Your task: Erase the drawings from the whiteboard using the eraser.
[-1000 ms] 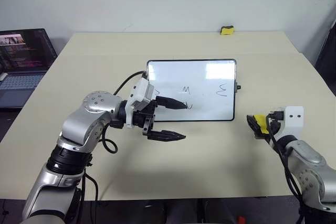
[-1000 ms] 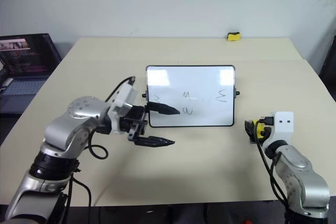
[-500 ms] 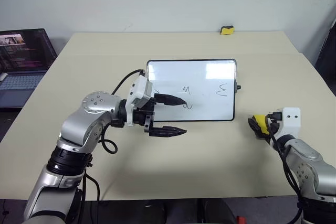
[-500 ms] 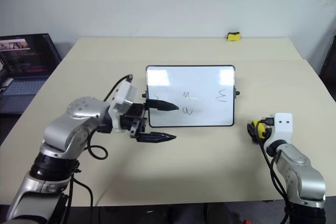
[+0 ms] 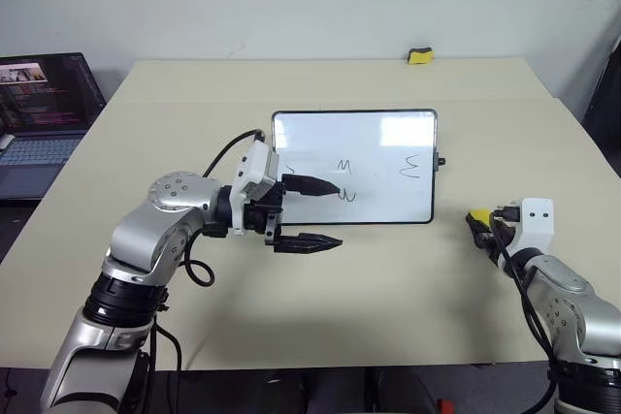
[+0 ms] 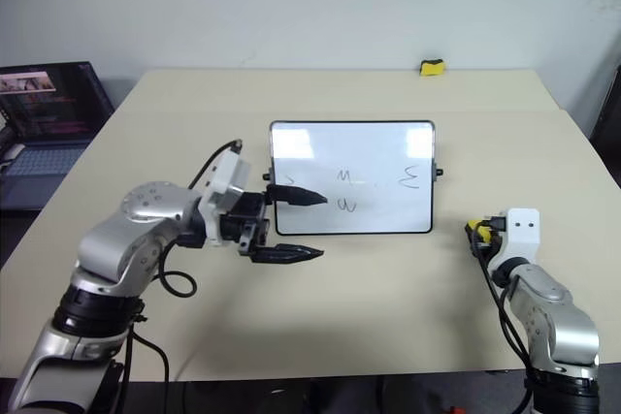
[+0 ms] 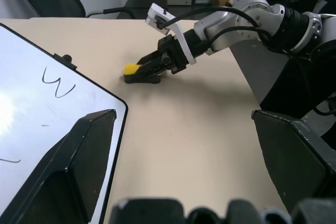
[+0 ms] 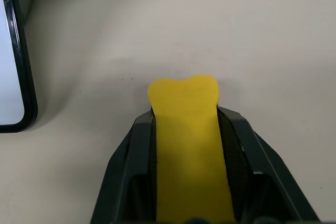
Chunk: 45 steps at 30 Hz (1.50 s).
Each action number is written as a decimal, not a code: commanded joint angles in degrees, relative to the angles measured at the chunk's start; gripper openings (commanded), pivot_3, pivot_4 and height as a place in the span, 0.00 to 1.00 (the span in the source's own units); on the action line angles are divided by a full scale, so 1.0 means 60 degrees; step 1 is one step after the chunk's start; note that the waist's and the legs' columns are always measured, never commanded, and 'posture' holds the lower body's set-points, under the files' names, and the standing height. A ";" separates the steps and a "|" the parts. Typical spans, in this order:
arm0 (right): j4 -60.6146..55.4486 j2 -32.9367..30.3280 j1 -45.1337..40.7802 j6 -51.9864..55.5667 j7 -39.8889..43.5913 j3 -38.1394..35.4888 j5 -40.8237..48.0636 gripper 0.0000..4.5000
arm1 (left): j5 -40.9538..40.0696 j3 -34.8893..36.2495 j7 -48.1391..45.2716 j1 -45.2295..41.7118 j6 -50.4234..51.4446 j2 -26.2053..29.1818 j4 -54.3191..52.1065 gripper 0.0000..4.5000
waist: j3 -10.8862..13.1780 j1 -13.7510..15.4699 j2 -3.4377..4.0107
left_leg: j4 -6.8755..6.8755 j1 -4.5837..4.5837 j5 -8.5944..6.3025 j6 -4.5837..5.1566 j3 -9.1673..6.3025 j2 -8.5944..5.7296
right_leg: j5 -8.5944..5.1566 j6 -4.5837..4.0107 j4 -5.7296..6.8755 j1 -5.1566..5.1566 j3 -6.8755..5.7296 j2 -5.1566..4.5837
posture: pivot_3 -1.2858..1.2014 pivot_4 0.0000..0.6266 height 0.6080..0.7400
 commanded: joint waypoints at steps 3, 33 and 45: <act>-0.0765 -0.0248 0.0253 -0.0714 0.0315 -0.0011 -0.0219 0.28 | 0.0188 0.0699 0.0950 0.0226 0.0140 0.0104 -0.0254 1.00 | 0.0000 0.0004 0.0000 | 0.0000 0.0000 0.0000 0.0000 -0.0002 0.0000 | 0.0000 0.0000 0.0001 -0.0001 0.0001 0.0000 | 0.52 0.24 1.00; 0.3207 0.0833 -0.3444 -0.7217 0.0902 0.2365 -0.2751 0.28 | 0.0489 0.0927 0.2161 0.0501 0.0262 -0.0152 -0.0577 1.00 | 0.0001 -0.0025 -0.0002 | 0.0001 -0.0036 0.0019 -0.0033 0.0017 -0.0001 | 0.0002 -0.0001 0.0016 -0.0063 0.0005 -0.0006 | 0.52 0.24 1.00; 0.4579 0.1097 -0.3171 -0.7981 0.1068 0.2847 -0.3250 0.28 | 0.0605 0.0645 0.2013 0.0366 0.0162 -0.0297 -0.0488 1.00 | 0.0000 -0.0126 -0.0002 | 0.0005 -0.0036 0.0019 -0.0033 0.0020 0.0001 | 0.0004 -0.0002 0.0029 -0.0072 0.0018 -0.0005 | 0.52 0.24 1.00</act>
